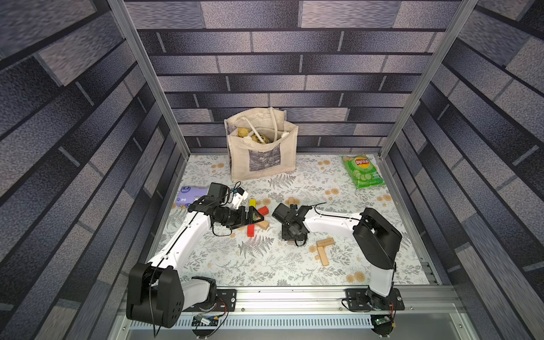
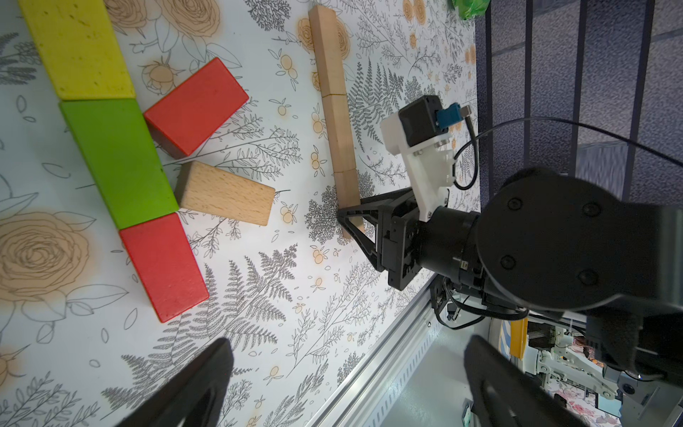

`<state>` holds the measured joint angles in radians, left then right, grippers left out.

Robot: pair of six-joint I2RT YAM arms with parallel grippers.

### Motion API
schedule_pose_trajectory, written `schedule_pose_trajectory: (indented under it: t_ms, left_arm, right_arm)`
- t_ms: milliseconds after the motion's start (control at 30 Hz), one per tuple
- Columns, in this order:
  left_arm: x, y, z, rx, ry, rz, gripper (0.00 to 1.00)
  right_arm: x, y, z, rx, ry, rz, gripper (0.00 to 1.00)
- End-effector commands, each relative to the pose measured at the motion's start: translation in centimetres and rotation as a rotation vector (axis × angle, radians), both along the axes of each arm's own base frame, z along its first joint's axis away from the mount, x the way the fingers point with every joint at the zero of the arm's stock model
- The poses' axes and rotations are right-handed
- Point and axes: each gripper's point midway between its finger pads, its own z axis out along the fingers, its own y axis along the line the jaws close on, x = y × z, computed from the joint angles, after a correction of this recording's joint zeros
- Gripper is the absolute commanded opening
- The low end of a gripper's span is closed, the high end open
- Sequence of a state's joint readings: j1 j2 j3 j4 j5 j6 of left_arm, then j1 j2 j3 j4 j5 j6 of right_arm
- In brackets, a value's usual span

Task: Assemble the letter k with building blocks
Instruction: Assemble the building block at the center of the board.

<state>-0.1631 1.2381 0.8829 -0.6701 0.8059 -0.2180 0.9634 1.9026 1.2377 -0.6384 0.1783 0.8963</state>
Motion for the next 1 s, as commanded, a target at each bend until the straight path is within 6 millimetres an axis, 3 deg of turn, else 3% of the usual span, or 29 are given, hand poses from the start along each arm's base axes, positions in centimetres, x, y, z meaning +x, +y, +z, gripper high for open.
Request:
schedule_pose_trajectory:
  t_ms: [0, 133, 300, 433, 633, 967]
  left_arm:
    - [-0.2, -0.3, 0.3, -0.018, -0.007, -0.012, 1.0]
    - [-0.1, -0.2, 0.5, -0.02, -0.018, -0.011, 1.0]
    - [0.0, -0.3, 0.3, -0.022, -0.01, -0.013, 1.0]
    - [0.0, -0.1, 0.2, -0.014, -0.009, -0.01, 1.0]
    - [-0.2, 0.0, -0.1, 0.003, -0.011, -0.016, 1.0]
    - [0.2, 0.4, -0.2, 0.043, -0.054, -0.017, 1.0]
  right_arm:
    - [-0.7, -2.0, -2.4, -0.08, 0.046, -0.013, 0.36]
    - [-0.4, -2.0, -1.9, -0.077, 0.028, -0.009, 0.37]
    - [-0.2, -2.2, -0.8, -0.076, -0.015, -0.001, 0.45]
    - [0.0, -2.0, 0.2, -0.072, -0.062, 0.022, 0.61]
    - [0.5, -1.6, 2.9, -0.075, -0.143, 0.055, 0.75]
    - [1.1, -1.1, 7.2, 0.015, -0.256, 0.099, 0.78]
